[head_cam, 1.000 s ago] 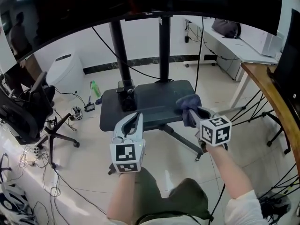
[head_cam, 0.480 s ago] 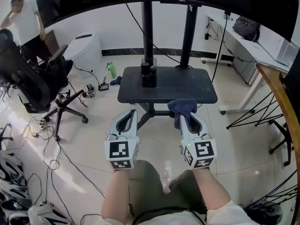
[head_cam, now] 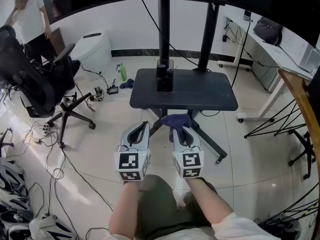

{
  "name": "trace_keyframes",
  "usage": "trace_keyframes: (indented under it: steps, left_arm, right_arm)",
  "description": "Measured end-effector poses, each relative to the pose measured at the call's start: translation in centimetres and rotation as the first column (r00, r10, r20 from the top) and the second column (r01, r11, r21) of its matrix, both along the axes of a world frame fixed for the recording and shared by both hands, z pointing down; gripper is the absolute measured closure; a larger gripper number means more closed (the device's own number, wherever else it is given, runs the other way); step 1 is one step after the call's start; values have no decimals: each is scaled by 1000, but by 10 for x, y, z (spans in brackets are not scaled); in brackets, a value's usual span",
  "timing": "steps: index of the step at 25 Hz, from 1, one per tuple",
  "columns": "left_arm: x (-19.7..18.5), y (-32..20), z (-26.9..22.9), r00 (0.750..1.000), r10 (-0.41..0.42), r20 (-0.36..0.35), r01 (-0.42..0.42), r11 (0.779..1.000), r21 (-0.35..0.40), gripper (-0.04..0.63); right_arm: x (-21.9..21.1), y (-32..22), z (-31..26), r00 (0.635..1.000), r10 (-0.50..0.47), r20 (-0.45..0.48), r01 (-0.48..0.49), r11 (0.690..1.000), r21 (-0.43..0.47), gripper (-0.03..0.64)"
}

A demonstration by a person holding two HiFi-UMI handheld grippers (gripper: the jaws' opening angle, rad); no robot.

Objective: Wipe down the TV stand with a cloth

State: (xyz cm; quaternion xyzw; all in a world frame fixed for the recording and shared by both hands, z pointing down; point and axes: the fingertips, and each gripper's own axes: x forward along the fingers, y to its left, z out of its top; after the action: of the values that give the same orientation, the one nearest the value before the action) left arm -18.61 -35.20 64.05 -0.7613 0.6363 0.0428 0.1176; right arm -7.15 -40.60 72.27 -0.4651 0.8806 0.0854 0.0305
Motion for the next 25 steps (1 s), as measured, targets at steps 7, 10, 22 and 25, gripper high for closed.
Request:
trace_keyframes:
  steps: [7,10,22,25]
  left_arm:
    - [-48,-28,32,1000,9,-10,-10,999,-33,580]
    - [-66,-48,47,1000,-5,-6,5,999,-36,580]
    - [-77,-70,59,1000,14,-23,-15,1000,-27,580]
    - [-89,-63,59,1000,-9,-24,9,1000,-11,580]
  right_arm:
    - [-67,-196,149,997,46,-65,-53,994,-100,563]
    - [-81,-229,136,998,53,-42,-55,996,-65,563]
    - [-101,-318,319,984,38,-173,-85,959,-271,563]
    - [-103,-317,392,976,27,-217,-102,933,-346,563]
